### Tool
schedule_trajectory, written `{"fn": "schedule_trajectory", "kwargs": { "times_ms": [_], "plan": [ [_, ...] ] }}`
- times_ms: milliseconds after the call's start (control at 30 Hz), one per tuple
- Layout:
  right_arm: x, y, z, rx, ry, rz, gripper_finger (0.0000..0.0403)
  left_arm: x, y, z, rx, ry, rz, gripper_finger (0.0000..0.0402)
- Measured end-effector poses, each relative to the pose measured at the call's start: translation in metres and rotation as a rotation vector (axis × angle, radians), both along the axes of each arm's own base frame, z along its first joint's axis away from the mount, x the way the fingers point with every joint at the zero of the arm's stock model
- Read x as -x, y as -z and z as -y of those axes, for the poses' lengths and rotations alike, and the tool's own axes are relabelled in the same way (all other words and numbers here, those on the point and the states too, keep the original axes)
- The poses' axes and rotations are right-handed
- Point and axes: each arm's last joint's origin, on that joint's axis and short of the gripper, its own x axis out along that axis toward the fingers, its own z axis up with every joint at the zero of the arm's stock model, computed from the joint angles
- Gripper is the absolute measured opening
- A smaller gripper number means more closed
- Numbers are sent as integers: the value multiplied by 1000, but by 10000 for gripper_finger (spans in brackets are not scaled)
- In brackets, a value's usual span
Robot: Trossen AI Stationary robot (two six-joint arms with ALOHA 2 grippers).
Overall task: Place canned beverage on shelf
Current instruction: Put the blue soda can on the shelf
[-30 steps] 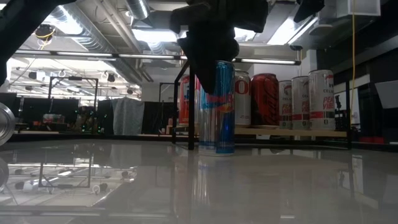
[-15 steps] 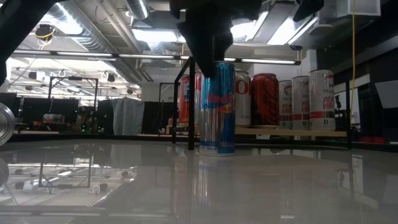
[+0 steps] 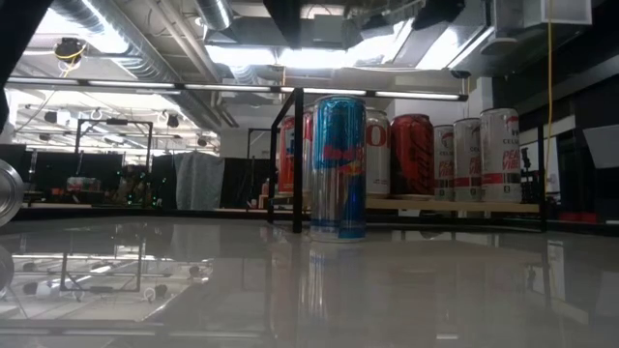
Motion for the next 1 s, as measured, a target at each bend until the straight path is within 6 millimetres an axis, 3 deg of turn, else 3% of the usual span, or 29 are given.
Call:
{"fn": "schedule_trajectory", "kwargs": {
  "times_ms": [200, 467, 733, 1000],
  "plan": [
    [-36, 14, -7, -109, -130, 29, 294, 40, -43, 7, -7, -76, 128, 364],
    [-75, 43, -33, -73, -201, -10, 294, 93, -62, 21, -114, -166, 243, 364],
    [-101, 69, -51, -41, -239, -43, 294, 131, -31, 18, -68, -264, 283, 364],
    [-119, 89, -53, 24, -262, -52, 294, 142, 13, 17, 18, -259, 357, 364]
  ]
}}
